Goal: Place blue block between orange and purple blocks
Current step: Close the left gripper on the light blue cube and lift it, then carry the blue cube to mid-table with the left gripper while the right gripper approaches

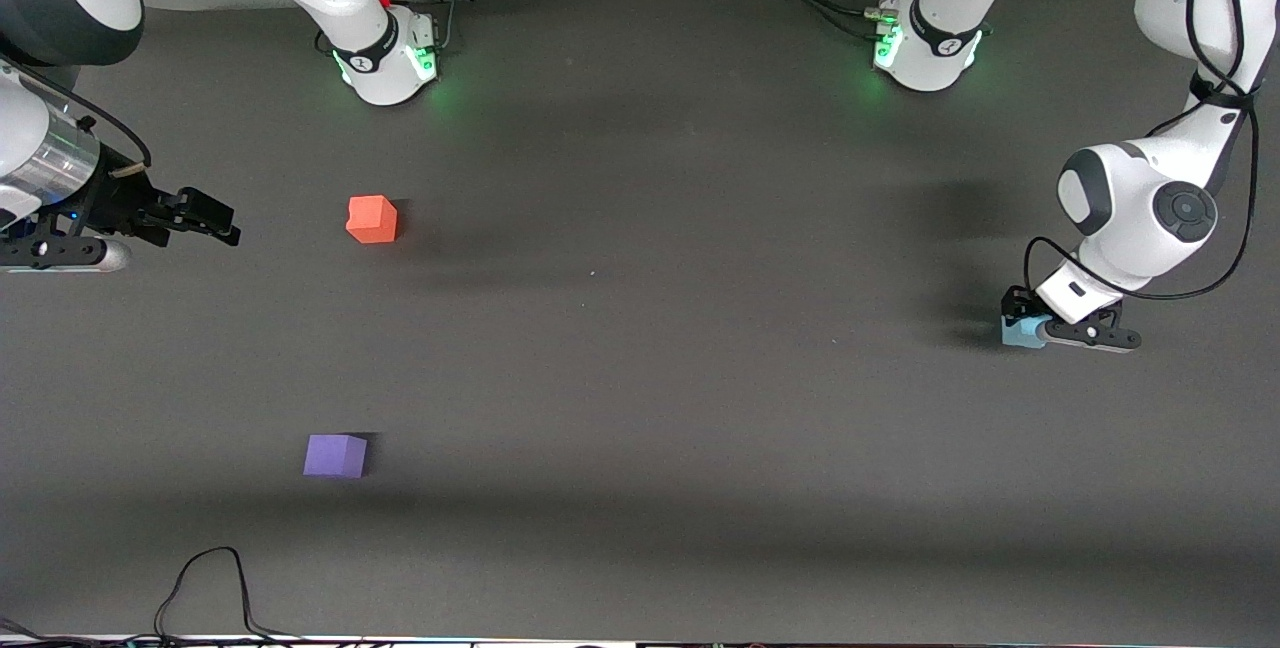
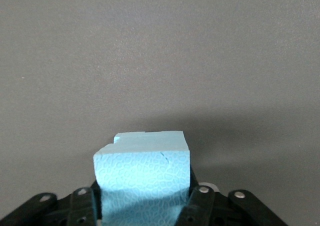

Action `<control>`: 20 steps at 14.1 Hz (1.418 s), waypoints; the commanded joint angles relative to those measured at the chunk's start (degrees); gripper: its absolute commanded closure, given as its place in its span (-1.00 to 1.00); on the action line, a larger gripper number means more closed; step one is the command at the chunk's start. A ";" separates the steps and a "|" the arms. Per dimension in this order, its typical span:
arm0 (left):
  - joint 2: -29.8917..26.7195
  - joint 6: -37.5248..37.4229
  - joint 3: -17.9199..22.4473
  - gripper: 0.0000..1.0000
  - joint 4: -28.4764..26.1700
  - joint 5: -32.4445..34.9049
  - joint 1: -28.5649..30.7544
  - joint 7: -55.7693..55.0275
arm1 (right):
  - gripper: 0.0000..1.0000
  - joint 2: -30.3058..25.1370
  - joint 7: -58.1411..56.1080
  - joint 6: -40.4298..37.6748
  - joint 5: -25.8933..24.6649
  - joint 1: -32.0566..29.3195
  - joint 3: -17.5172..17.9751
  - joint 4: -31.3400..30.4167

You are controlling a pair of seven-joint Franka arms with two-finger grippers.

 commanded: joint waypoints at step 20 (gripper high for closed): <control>16.65 -45.65 -1.28 0.23 54.33 -0.28 -47.67 -69.53 | -1.00 -0.09 -2.83 0.56 0.12 0.22 -0.57 -0.35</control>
